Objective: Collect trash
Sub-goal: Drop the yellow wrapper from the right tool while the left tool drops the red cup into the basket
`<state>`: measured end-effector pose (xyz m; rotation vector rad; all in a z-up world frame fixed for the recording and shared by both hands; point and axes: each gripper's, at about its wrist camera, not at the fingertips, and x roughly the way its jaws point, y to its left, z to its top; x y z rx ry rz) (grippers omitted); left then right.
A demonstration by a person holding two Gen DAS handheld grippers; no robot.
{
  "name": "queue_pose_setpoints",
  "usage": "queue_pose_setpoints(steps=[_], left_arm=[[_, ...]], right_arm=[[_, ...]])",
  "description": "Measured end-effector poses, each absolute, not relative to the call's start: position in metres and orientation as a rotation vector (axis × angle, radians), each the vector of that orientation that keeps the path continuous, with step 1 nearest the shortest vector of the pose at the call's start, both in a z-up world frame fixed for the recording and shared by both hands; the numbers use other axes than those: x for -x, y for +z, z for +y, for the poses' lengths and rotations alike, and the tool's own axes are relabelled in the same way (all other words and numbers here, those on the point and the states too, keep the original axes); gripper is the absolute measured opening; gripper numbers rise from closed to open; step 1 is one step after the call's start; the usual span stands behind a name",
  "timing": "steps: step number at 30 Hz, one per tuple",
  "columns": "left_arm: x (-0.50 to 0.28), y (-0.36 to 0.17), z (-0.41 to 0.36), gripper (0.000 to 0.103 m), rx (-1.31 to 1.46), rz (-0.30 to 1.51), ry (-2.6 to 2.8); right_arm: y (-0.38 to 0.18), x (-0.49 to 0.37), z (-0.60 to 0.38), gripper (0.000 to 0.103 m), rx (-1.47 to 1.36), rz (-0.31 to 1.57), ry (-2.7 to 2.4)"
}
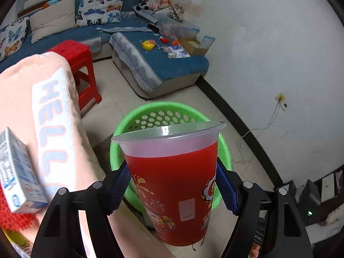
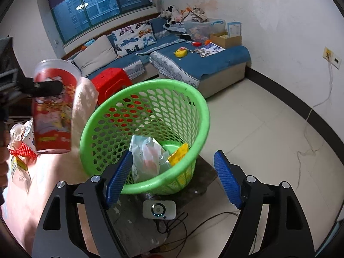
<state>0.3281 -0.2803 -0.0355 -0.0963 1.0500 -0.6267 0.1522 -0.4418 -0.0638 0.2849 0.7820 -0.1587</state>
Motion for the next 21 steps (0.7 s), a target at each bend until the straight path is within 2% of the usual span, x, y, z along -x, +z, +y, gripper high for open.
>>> queue_pose_setpoints(steps=[15,19,21], left_arm=[[-0.336,-0.075,-0.307,0.073,0.028,1.121,-0.596],[-0.335,-0.074,-0.302,0.085,0.032,1.125,-0.608],[-0.333,-0.073,-0.301,0.085,0.033,1.119,-0.606]], right_arm=[[-0.08,-0.145,-0.443,0.078,-0.305,0.814,-0.156],[-0.08,-0.145,-0.442,0.078,-0.304,0.812,-0.15],[-0.08,-0.144,-0.441,0.078,-0.301,0.809,-0.15]])
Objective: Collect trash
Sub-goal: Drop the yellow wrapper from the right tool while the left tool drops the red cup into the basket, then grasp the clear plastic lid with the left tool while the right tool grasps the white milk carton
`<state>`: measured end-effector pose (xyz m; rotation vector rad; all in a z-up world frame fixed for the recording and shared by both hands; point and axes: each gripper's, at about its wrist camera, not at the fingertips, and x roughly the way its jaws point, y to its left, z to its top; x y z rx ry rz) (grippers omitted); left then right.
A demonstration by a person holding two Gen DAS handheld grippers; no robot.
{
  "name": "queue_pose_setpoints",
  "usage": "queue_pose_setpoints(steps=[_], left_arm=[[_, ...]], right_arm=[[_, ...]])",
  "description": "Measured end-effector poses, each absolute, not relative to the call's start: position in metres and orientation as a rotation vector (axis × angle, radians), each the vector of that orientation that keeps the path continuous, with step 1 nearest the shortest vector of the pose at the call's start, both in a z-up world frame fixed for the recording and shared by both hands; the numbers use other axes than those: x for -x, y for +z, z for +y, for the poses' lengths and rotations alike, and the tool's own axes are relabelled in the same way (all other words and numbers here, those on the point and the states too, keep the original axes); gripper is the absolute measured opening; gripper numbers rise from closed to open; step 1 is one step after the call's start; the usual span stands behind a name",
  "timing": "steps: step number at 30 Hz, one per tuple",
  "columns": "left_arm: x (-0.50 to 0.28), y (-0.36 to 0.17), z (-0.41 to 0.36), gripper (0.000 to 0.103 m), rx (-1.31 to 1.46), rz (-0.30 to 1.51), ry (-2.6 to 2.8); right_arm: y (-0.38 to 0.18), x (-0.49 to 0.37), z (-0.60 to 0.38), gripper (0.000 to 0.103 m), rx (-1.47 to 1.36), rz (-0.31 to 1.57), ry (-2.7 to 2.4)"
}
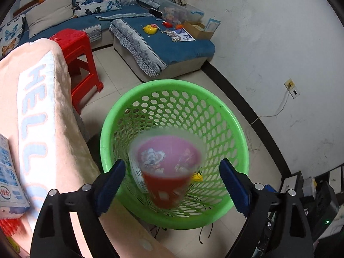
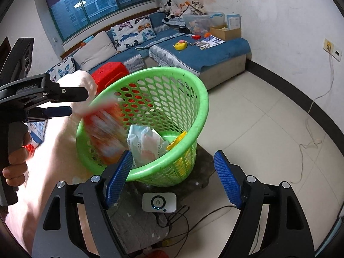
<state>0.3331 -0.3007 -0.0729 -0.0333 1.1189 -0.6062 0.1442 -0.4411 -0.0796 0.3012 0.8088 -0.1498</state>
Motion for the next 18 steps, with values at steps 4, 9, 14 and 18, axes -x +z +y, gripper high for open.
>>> queue_pose_setpoints(steps=[4,9,14,18], left_arm=[[-0.325,-0.065,-0.295,0.085,0.022,1.091,-0.61],[-0.309,-0.048,-0.282,0.085,0.015,1.043,-0.602],[-0.291,-0.029,-0.257,0.085,-0.008,0.989,-0.57],[-0.277,-0.017,-0.228,0.085,-0.01,0.953,-0.536]], right_arm=[[-0.078,-0.143,-0.437,0.078,-0.297,0.806,-0.146],[-0.067,-0.141,-0.427,0.078,-0.289,0.79,-0.126],[-0.053,-0.141,-0.411,0.078,-0.269,0.773,-0.087],[-0.044,-0.143,-0.393,0.078,-0.25,0.763,-0.048]])
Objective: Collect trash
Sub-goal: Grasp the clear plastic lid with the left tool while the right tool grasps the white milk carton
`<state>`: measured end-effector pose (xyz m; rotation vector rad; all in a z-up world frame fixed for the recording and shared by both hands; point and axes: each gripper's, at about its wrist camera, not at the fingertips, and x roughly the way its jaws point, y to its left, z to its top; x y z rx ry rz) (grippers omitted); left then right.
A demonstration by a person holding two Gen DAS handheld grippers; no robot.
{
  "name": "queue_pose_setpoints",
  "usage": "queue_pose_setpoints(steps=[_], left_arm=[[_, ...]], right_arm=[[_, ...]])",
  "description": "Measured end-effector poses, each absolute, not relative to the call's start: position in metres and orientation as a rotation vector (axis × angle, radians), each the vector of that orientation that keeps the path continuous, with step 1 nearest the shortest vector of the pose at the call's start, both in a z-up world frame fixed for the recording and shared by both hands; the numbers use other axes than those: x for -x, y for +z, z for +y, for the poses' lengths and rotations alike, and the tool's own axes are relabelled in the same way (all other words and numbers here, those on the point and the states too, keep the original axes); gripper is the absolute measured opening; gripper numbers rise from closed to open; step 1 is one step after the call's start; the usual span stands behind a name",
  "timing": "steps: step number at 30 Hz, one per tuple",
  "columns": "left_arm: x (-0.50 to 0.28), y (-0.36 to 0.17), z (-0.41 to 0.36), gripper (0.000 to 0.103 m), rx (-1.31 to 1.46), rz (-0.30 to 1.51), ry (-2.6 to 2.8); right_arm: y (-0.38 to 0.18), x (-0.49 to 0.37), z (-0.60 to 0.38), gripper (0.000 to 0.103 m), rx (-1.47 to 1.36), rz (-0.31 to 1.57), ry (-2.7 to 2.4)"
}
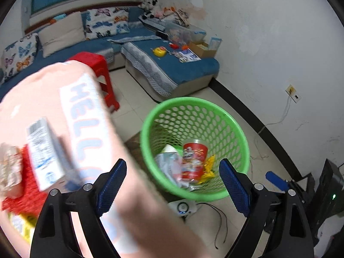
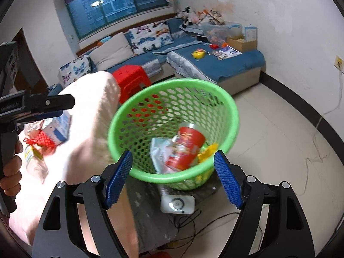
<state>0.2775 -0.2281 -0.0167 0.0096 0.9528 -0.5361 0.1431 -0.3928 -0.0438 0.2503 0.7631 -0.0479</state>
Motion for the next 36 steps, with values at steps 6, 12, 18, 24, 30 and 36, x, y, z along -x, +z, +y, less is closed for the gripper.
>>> queue_pose_setpoints(steps=[6,12,18,24,30,36], left_arm=[[-0.268,0.0,-0.173,0.084,-0.008,0.894,-0.445],[-0.269,0.008,-0.113,0.078,0.011,0.862,-0.343],[-0.28,0.003,-0.058,0.073,-0.01,0.851,-0.234],[-0.294,-0.012,-0.022,0.065,-0.033,0.867,-0.191],[-0.303,-0.022,-0.008,0.058,-0.024,0.885,-0.222],[-0.301,-0.023,-0.01,0.058,-0.085,0.848,-0.258]], right_arm=[[-0.032,-0.151,-0.359,0.078,-0.213,0.754,0.022],[-0.022,-0.161,-0.324,0.078,-0.177,0.746,0.086],[-0.016,-0.173,-0.294,0.078,-0.154,0.748,0.143],[-0.013,-0.182,-0.267,0.078,-0.118,0.754,0.184],[-0.012,-0.194,-0.246,0.078,-0.094,0.765,0.213],[-0.014,-0.202,-0.23,0.078,-0.067,0.781,0.233]])
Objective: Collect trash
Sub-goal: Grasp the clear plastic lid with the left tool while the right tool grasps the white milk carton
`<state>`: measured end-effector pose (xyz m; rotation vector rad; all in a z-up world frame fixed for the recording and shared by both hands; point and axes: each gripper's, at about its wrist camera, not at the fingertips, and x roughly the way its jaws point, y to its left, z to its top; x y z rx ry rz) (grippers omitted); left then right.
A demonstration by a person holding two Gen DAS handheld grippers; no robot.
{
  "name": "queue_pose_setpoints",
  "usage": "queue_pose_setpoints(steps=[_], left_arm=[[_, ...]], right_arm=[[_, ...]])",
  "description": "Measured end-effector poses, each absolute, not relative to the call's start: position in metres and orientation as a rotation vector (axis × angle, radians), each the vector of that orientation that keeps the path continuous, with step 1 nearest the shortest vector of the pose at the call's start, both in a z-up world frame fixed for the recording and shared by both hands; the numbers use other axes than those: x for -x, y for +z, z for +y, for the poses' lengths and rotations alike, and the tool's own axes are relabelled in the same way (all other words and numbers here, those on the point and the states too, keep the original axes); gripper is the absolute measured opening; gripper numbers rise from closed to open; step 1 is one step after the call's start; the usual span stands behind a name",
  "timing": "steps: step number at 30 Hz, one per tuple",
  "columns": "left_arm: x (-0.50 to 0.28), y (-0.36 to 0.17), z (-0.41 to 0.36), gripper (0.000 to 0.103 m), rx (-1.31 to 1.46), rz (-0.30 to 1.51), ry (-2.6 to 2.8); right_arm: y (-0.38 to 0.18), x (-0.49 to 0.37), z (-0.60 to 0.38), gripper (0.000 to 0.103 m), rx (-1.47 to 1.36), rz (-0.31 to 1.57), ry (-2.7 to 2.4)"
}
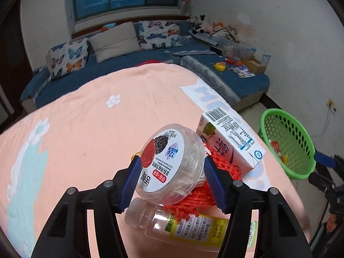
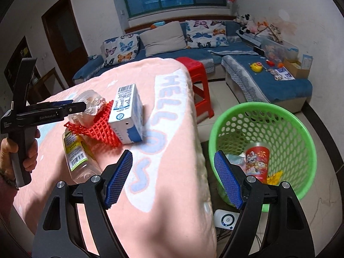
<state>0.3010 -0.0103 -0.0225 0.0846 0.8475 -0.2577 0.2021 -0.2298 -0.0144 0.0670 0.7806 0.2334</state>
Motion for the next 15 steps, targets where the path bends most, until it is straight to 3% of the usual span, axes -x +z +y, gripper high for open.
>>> queue_pose_setpoints(steps=[15], left_arm=[[-0.315,-0.02,0.035,0.05,0.086,0.853,-0.306]], right_arm=[[-0.014,-0.219,-0.211,0.078,-0.052,0.787,0.256]])
